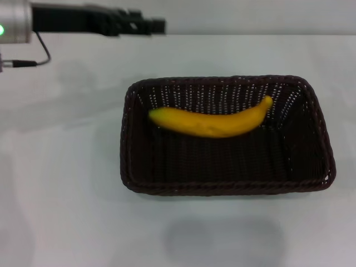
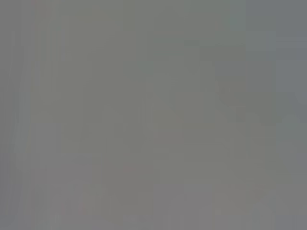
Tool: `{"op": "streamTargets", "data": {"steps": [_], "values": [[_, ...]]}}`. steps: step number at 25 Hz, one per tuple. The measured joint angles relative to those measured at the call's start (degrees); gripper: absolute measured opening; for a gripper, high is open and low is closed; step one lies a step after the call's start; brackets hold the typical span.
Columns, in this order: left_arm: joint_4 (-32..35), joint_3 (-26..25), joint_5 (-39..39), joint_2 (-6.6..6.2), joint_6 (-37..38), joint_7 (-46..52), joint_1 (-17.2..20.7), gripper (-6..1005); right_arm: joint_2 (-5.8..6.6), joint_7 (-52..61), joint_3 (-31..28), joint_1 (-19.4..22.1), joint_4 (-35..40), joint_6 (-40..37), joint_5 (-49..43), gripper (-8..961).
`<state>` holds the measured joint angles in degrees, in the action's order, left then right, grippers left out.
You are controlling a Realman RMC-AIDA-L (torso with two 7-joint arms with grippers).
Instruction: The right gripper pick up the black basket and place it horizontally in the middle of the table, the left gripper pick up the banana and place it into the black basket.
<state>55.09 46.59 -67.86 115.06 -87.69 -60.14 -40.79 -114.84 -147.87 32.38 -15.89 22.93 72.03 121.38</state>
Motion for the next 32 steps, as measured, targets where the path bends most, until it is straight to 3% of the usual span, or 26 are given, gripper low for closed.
{"op": "streamTargets", "data": {"steps": [3, 8, 12, 15, 19, 23, 32], "values": [[-0.1, -2.6, -6.1, 0.57, 4.6, -8.7, 5.2, 892, -0.05, 0.1, -0.5, 0.1, -0.6, 0.8, 0.0, 852], [-4.0, -9.6, -21.8, 3.79, 8.5, -30.7, 15.6, 883, -0.06, 0.1, -0.5, -0.2, -2.6, 3.2, 0.1, 852], [-15.9, -10.1, -38.9, 4.11, 7.8, -51.6, 21.8, 883, -0.07, -0.4, -0.6, -0.5, -4.3, 4.4, 0.1, 852], [-29.9, -10.2, -52.5, 4.08, 5.2, -71.2, 24.9, 883, -0.14, -1.2, -0.6, -0.8, -6.0, 4.4, 0.1, 852], [-41.9, -10.2, -62.6, 4.35, 1.9, -87.4, 26.7, 883, -0.26, -2.3, -0.6, -1.5, -8.1, 4.5, 0.2, 852], [-49.3, -10.3, -70.2, 4.42, 0.2, -95.1, 27.0, 883, -0.3, -2.5, -0.6, -2.0, -10.0, 4.6, 0.8, 852], [-51.8, -10.3, -73.7, 4.42, 0.1, -100.0, 27.0, 883, -0.38, -6.6, -0.7, -2.5, -13.4, 5.8, 1.5, 852]]}}
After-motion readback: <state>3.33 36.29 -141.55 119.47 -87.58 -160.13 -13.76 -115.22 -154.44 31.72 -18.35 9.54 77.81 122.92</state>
